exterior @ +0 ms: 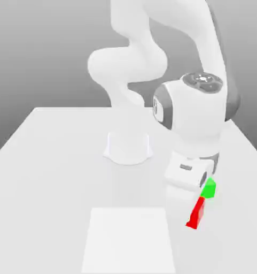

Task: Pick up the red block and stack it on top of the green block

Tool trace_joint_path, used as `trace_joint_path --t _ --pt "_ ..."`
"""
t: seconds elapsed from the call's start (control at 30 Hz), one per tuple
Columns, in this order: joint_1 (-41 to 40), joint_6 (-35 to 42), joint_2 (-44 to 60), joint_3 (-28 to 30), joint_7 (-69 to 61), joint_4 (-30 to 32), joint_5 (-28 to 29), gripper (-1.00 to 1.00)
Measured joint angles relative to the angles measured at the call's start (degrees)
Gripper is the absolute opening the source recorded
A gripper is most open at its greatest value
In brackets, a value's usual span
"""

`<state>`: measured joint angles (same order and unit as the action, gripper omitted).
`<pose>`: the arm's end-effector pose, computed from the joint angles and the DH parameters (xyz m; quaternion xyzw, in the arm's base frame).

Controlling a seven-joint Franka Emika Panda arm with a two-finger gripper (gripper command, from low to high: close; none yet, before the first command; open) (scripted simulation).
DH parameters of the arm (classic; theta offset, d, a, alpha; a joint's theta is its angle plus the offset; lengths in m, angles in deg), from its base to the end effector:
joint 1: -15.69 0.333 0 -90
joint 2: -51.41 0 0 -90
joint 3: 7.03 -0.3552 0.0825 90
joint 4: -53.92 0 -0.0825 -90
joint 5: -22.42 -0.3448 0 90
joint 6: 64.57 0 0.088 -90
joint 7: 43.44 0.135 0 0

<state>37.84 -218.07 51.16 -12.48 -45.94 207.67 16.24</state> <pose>0.3523 0.1819 0.2817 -0.9768 -0.2127 0.0052 0.0233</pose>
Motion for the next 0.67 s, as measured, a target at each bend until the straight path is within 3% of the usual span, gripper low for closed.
trace_joint_path --t 0.27,0.53,0.57,0.67 --pt "11.3 0.7 -16.2 -7.3 0.1 15.4 -3.2 -1.00" --pt "9.4 -13.0 -3.8 -9.8 4.4 16.7 2.8 -1.00" --pt "8.8 -14.9 -1.8 -9.6 5.6 16.7 4.5 1.00" --pt "8.8 -14.9 -1.8 -9.6 5.6 16.7 4.5 1.00"
